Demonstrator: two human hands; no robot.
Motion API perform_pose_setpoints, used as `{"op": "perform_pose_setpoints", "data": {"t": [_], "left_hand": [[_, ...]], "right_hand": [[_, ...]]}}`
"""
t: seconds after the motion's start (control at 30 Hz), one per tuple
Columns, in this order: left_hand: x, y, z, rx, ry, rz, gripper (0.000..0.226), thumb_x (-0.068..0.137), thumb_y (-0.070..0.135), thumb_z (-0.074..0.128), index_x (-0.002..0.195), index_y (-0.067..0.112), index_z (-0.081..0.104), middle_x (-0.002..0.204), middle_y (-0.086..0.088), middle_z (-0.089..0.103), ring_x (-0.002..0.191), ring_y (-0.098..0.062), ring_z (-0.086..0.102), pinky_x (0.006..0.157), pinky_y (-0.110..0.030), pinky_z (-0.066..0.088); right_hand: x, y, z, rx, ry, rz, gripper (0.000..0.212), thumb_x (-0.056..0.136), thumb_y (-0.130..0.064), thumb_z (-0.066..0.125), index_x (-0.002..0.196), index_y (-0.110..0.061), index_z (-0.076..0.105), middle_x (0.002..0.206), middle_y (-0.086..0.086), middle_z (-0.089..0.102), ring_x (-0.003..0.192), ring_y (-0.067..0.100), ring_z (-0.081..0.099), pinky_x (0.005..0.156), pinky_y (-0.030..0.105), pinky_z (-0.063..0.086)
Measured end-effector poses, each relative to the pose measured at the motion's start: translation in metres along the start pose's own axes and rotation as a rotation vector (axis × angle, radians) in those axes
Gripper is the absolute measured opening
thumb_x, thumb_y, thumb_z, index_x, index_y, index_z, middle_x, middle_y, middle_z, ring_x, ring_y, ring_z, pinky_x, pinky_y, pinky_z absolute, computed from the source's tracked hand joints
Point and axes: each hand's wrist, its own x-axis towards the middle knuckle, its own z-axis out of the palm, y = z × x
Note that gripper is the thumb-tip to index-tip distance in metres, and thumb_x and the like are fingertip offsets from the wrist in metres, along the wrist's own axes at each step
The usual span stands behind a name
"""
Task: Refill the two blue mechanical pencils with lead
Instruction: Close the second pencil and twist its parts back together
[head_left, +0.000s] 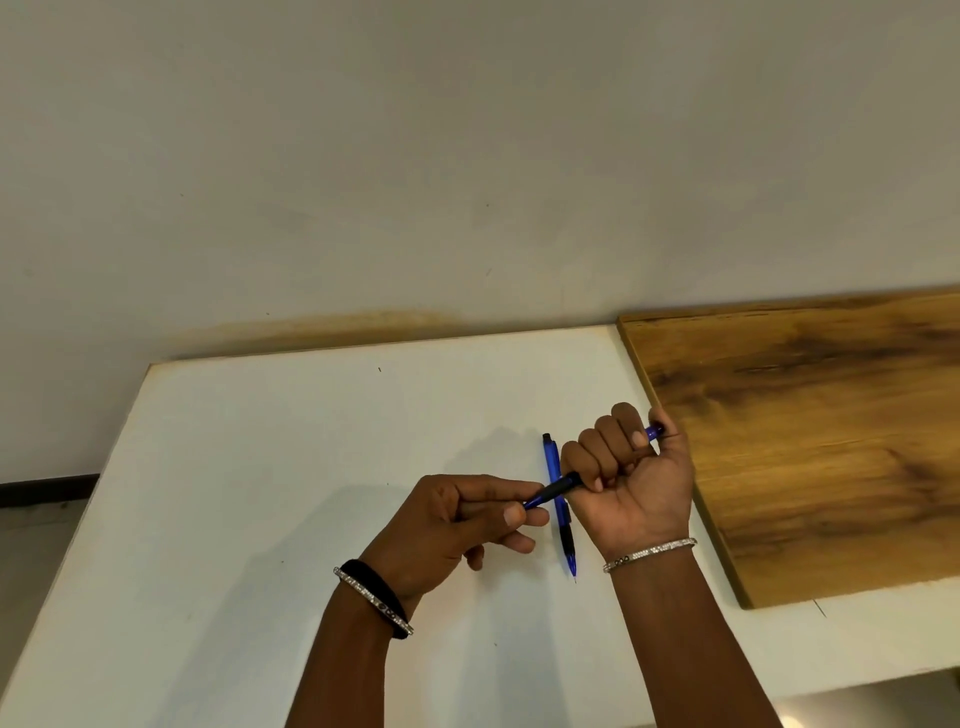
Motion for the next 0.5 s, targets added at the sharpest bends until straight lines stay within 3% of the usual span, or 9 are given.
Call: {"op": "perform_pose_setpoints", "data": {"t": [0.2, 0.5], "left_hand": [[-0.0019, 0.0009, 0.0012, -0.034, 0.022, 0.009, 0.028, 0.081, 0.031, 0.066, 0.105, 0.021, 0.074, 0.102, -0.006, 0.076, 0.081, -0.015, 0.073, 0.051, -0.016, 0.044], [-0.0015, 0.0003, -0.0008, -0.048, 0.012, 0.010, 0.028, 0.082, 0.030, 0.065, 0.107, 0.020, 0.073, 0.103, -0.007, 0.076, 0.081, -0.014, 0.073, 0.051, -0.016, 0.044]], "right_hand": [[0.0001, -0.0005, 0.0017, 0.010, 0.010, -0.060, 0.039, 0.092, -0.031, 0.026, 0.057, -0.018, 0.038, 0.047, -0.006, 0.014, 0.038, 0.010, 0.010, 0.035, 0.022, 0.019], [-0.0003, -0.0005, 0.0054, -0.016, 0.001, -0.105, 0.039, 0.092, -0.032, 0.025, 0.059, -0.017, 0.038, 0.047, -0.006, 0.014, 0.038, 0.010, 0.010, 0.035, 0.020, 0.020]]}}
